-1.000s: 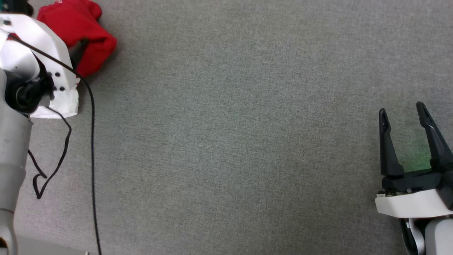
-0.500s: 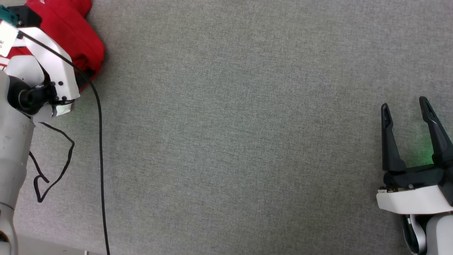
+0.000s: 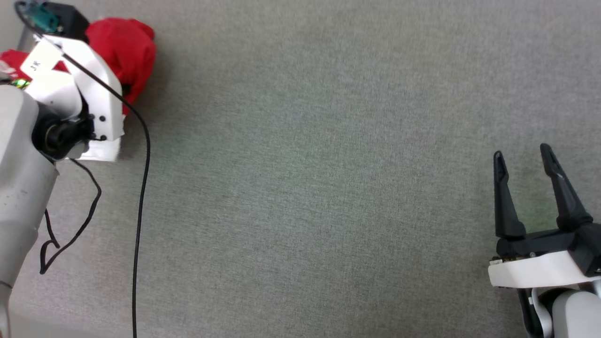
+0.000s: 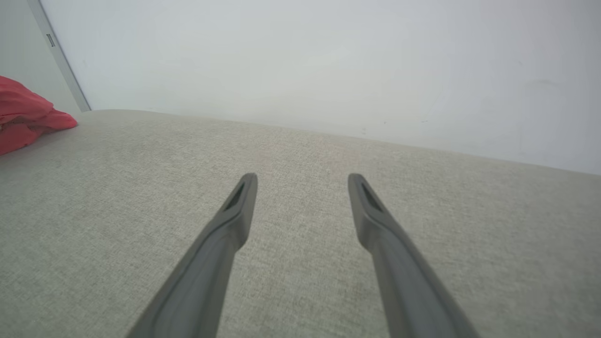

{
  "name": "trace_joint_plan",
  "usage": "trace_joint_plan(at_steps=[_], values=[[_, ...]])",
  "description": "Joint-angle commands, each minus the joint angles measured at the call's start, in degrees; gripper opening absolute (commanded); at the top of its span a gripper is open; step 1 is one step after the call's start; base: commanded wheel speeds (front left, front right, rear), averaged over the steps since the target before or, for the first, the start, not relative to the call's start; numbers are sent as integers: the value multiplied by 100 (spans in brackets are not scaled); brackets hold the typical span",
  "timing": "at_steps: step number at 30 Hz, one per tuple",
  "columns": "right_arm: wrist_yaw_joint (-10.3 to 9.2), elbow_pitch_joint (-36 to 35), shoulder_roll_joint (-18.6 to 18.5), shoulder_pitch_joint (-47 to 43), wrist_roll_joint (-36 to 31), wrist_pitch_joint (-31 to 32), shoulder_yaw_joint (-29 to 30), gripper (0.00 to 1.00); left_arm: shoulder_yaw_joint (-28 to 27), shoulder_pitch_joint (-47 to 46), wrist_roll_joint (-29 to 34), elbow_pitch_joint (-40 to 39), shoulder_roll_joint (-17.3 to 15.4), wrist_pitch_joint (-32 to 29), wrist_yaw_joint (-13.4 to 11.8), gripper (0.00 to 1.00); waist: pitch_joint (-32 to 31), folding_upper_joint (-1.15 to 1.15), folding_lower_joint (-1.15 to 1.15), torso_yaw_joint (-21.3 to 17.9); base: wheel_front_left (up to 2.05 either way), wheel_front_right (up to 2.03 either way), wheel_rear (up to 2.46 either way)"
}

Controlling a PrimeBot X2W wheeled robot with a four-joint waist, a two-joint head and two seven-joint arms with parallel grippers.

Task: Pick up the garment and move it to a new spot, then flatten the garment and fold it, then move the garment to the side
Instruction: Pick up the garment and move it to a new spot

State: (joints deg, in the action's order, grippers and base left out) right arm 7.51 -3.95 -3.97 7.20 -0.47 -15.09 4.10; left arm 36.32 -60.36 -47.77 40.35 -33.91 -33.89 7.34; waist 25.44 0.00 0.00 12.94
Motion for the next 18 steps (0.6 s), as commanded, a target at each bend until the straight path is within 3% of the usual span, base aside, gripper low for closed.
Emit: trace_joint_plan(at_steps=[1,9,18], values=[[-4,16,36,-51,15,-11,-25,100,83,-69,-40,-135,-54,42,10,0,-258,0,0,35,0,0,0],[-4,197,111,-174,152,-11,-85,100,816,-382,26,-1246,-121,226,9,0,-843,0,0,-192,0,0,0],[-4,243,115,-189,554,-11,-27,100,1557,-780,157,-2157,151,302,7,0,-1071,0,0,-987,0,0,0]])
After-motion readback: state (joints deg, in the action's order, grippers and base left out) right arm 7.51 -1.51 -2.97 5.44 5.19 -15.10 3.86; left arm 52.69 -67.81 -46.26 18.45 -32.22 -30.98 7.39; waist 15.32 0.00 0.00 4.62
